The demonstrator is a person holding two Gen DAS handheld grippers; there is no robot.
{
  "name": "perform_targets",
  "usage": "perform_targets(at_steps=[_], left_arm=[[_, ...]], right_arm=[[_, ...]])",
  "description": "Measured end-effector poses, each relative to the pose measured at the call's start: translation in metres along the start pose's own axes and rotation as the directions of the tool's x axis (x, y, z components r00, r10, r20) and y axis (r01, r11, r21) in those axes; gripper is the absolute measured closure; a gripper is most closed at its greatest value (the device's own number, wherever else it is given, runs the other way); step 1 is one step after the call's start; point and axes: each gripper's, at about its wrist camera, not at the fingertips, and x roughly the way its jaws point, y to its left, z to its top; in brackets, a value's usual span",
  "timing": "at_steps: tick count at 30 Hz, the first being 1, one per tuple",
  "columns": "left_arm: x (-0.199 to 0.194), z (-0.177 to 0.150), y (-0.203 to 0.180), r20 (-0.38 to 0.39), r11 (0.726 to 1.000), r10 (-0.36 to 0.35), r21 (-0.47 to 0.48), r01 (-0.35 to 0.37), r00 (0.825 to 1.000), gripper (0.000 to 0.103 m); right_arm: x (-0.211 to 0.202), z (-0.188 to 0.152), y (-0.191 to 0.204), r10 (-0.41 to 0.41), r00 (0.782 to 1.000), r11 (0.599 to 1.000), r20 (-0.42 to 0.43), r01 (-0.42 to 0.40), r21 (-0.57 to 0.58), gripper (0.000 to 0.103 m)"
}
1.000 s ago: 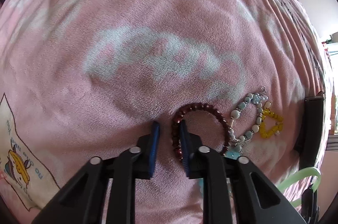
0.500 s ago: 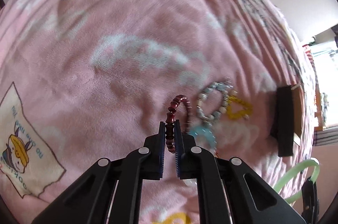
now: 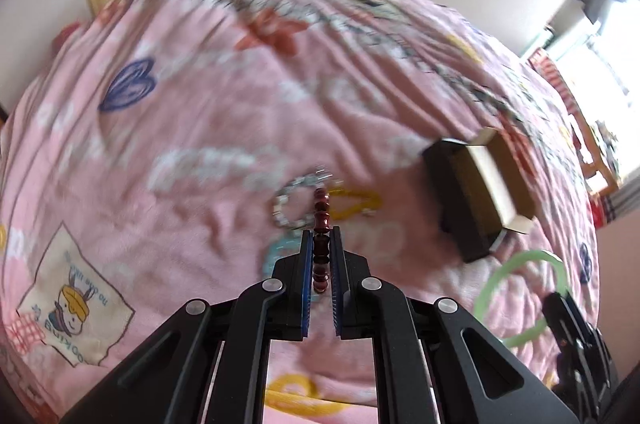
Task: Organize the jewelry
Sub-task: 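Carry the red bracelet and jade bangle with both tools over the open box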
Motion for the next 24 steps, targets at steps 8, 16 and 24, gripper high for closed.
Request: perform_targets(at_steps=[8, 16, 24], left_arm=[[-0.013, 0.020, -0.072, 0.032, 0.990, -0.038, 0.139, 0.033, 0.999, 0.094], [-0.005, 0.039, -0.142, 0.054, 0.969, -0.054, 0.244, 0.039, 0.997, 0.094], [0.025, 0.051, -0.172, 0.050, 0.955, -0.014, 0.296, -0.001, 0.999, 0.094]], right_arm=[[-0.006, 0.015, -0.049, -0.036, 0.999, 0.996, 0.032, 0.033, 0.086, 0.092], [0.002, 0.043, -0.081, -0.085, 0.994, 0.991, 0.074, 0.077, 0.107, 0.092], [0.041, 0.058, -0.105, -0.099, 0.994, 0.991, 0.054, 0.093, 0.097, 0.092]])
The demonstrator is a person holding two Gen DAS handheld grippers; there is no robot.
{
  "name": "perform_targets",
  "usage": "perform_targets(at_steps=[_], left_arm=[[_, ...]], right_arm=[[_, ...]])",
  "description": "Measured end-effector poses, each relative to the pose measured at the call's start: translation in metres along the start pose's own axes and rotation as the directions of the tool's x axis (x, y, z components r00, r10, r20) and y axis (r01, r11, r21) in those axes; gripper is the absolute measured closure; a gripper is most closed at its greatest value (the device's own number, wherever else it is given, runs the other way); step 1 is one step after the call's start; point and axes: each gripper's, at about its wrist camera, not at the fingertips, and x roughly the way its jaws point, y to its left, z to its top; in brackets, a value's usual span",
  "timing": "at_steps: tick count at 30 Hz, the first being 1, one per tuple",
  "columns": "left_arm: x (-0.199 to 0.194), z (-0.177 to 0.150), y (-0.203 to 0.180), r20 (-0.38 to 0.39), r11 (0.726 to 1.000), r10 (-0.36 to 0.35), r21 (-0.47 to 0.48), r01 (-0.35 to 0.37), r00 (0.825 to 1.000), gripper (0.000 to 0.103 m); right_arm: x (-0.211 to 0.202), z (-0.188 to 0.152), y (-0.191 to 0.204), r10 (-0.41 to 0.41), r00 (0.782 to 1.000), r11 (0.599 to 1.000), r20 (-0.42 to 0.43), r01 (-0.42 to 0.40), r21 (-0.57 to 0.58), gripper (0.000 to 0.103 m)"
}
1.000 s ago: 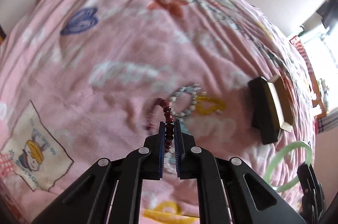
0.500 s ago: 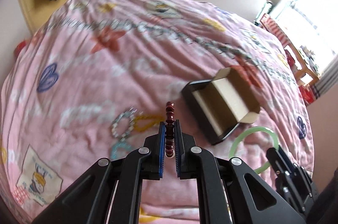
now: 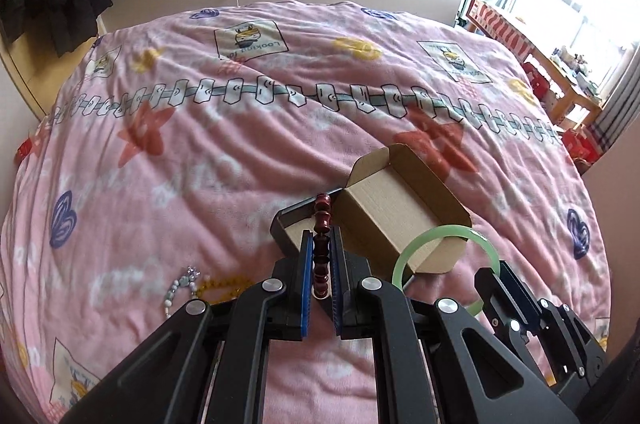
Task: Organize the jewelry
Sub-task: 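Carry the red bracelet and jade bangle with both tools over the open box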
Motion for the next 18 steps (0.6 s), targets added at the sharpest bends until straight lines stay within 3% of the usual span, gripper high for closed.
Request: perform_targets(at_steps=[11, 18], left_arm=[[0.040, 0.012, 0.006, -0.059, 1.000, 0.007, -0.011, -0.007, 0.998, 0.094], [0.044, 0.010, 0.012, -0.039, 1.000, 0.002, -0.018, -0.003, 0.999, 0.094]], right_arm=[[0.051, -0.008, 0.000, 0.013, 0.998, 0.999, -0.056, -0.014, -0.029, 0.092], [0.061, -0.009, 0.007, 0.010, 0.998, 0.999, -0.056, -0.013, -0.049, 0.092]])
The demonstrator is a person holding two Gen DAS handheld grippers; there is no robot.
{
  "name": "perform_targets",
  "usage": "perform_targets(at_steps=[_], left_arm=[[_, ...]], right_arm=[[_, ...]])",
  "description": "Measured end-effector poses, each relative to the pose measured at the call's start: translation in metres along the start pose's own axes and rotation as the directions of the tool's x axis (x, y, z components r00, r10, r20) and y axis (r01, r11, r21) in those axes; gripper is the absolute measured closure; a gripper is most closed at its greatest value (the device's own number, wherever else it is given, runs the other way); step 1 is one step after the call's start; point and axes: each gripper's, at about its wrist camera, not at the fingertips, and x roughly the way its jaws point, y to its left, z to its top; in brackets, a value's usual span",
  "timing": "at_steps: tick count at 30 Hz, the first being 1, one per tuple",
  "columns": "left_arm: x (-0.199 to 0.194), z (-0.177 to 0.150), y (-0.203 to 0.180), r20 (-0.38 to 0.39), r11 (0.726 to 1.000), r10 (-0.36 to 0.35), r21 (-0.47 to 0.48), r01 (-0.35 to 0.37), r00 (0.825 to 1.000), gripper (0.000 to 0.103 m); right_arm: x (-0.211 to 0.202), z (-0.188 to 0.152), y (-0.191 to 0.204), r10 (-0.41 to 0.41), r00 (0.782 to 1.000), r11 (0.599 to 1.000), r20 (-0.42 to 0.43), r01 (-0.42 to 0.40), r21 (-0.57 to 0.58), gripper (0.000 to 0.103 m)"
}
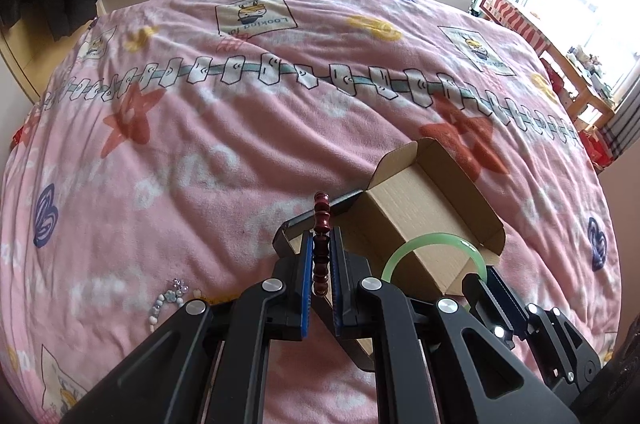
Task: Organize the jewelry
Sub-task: 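Carry the red bracelet and jade bangle with both tools over the open box, then open both tools to drop the bracelets into the box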
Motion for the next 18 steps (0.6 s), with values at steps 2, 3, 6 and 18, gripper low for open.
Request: perform_targets(at_steps=[2, 3, 6, 18], left_arm=[[-0.0005, 0.0008, -0.0011, 0.006, 1.000, -0.002, 0.007, 0.002, 1.000, 0.094], [-0.0007, 0.0014, -0.0012, 0.009, 1.000, -0.001, 0.007, 0.001, 1.000, 0.094], [-0.0002, 0.0012, -0.0024, 0.005, 1.000, -0.023, 0.009, 0.023, 1.000, 0.094], [-0.0036, -0.0015, 0.0050, 0.030, 1.000, -0.016, -0.014, 0.016, 0.999, 0.042]], right_arm=[[0.0015, 0.0007, -0.0006, 0.001, 1.000, 1.000, 0.001, -0.001, 0.003, 0.092], [0.0022, 0.0005, -0.0011, 0.004, 1.000, 1.000, -0.001, -0.004, 0.007, 0.092], [0.0036, 0.0005, -0.0032, 0.012, 1.000, 1.000, -0.009, -0.012, 0.019, 0.092], [0.0000, 0.0001, -0.0029, 0.094, 0.995, 0.995, -0.020, -0.093, 0.035, 0.089]])
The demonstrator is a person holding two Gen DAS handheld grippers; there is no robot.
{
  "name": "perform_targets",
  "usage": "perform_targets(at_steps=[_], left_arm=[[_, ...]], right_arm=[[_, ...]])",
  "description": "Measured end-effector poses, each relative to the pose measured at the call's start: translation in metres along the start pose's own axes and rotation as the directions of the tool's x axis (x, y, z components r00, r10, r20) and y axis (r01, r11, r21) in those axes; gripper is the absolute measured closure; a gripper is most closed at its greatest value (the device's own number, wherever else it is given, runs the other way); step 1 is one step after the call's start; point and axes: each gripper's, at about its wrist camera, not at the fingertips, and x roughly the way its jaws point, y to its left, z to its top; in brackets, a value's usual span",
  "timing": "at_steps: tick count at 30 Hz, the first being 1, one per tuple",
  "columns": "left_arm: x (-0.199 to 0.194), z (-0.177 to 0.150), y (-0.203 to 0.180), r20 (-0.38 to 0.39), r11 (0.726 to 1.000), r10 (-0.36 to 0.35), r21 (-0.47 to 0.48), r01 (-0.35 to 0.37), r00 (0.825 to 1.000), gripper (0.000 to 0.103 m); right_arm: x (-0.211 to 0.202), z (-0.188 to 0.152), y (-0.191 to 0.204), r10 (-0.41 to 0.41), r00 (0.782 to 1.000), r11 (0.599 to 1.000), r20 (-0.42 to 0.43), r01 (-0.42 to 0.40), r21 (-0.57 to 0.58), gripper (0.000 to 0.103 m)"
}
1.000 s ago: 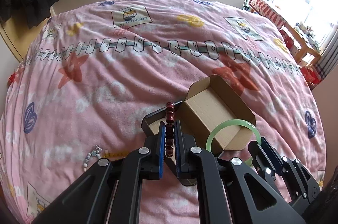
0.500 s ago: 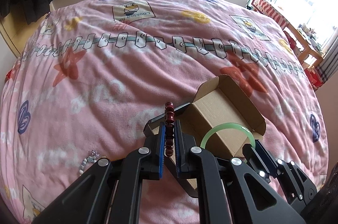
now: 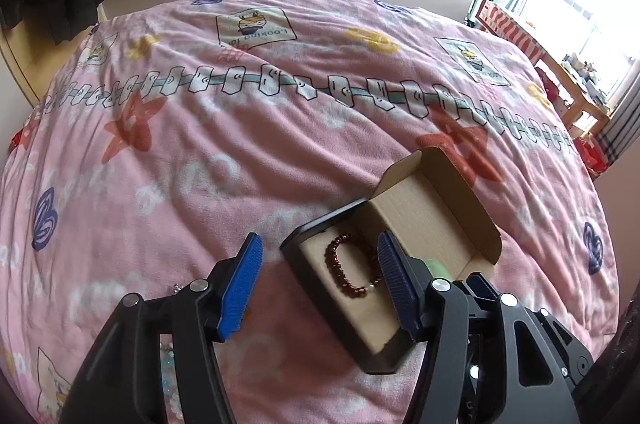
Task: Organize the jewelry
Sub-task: 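Open both tools to drop the bracelets into the box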
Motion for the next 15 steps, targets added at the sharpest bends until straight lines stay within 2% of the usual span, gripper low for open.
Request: perform_targets(at_steps=[7, 15], left_arm=[[0.008, -0.008, 0.010, -0.045, 0.999, -0.012, -0.030, 0.011, 0.999, 0.042], [0.005, -0.015, 0.014, -0.061, 0.999, -0.014, -0.035, 0.012, 0.998, 0.042]], right_arm=[[-0.011, 0.003, -0.017, 0.107, 0.994, 0.988, 0.017, -0.108, 0.106, 0.088], [-0.030, 0.006, -0.041, 0.126, 0.992, 0.969, 0.032, -0.130, 0.208, 0.087]])
